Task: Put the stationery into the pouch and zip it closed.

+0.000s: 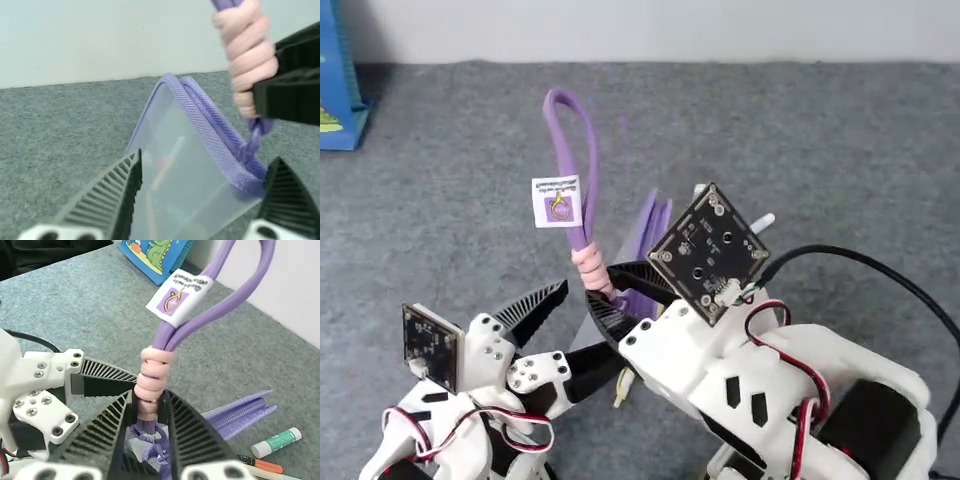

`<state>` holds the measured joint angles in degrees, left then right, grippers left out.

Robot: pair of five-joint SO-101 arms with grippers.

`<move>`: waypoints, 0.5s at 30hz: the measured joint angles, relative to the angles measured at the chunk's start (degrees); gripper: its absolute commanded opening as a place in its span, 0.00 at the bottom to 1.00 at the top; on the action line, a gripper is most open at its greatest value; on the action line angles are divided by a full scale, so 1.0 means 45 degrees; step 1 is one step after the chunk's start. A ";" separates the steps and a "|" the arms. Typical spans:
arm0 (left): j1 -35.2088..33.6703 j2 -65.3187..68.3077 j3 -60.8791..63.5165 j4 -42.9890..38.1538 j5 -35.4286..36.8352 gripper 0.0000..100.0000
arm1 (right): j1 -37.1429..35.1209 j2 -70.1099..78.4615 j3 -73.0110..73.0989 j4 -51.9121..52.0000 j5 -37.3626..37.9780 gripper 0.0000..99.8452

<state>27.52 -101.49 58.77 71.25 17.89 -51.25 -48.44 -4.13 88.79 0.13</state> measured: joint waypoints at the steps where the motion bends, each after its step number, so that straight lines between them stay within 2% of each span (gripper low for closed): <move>1: 0.0000 0.0000 0.0000 0.0000 0.0020 0.37 | 0.0000 0.0000 0.0000 0.0000 0.0000 0.01; 12: 0.0039 -0.0020 -0.0254 0.0117 -0.1504 0.25 | 0.1387 -0.0391 0.0000 0.0000 0.0039 0.01; 15: 0.0039 -0.0039 -0.0313 0.0215 -0.1973 0.22 | 0.1387 -0.0899 0.0000 0.0000 0.0586 0.01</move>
<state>27.69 -101.67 57.36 72.22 9.01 -45.01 -52.48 -4.13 88.79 2.77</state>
